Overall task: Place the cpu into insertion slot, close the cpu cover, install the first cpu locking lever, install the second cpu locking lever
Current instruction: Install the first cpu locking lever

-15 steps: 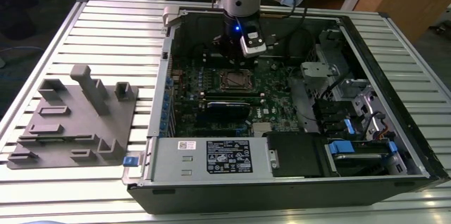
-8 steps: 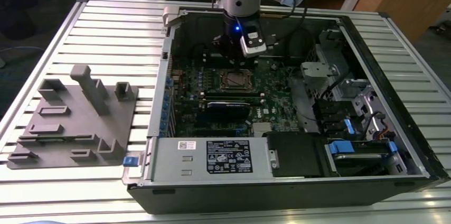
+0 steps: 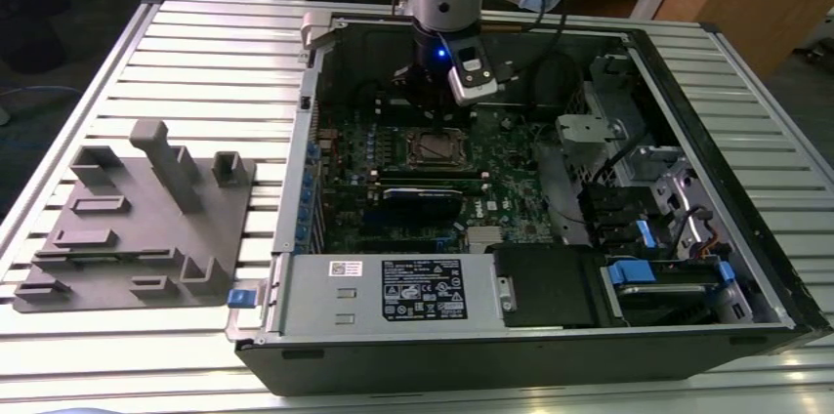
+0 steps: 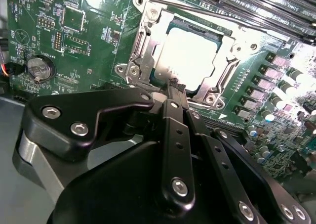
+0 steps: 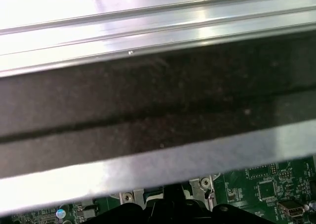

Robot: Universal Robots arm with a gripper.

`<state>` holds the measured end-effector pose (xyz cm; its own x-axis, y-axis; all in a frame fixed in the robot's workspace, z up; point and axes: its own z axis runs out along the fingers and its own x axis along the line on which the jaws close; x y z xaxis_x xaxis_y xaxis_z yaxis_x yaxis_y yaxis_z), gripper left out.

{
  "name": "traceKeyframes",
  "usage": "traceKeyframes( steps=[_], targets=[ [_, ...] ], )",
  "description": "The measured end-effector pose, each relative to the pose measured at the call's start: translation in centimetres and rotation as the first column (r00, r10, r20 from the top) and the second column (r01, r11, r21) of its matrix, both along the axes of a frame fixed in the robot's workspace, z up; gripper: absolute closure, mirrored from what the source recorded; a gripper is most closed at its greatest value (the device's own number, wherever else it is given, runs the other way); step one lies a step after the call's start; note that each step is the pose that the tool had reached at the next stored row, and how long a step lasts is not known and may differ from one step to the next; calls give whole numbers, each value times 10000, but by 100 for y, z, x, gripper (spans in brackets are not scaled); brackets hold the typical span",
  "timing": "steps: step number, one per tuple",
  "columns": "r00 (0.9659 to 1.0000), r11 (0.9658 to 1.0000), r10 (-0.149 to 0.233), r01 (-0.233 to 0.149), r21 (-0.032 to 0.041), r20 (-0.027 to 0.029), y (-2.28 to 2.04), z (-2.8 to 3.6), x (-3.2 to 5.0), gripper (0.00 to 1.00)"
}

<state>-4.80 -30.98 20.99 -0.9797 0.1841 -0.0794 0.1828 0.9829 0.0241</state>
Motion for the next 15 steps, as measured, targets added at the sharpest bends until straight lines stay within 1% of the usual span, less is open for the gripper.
traceKeyframes(
  steps=[12, 15],
  targets=[
    [10000, 10000, 31, -31, -1, 0, 0, 0, 0, 89],
    [10000, 10000, 31, -31, -1, -1, -1, 28, 0, 89]
  ],
)
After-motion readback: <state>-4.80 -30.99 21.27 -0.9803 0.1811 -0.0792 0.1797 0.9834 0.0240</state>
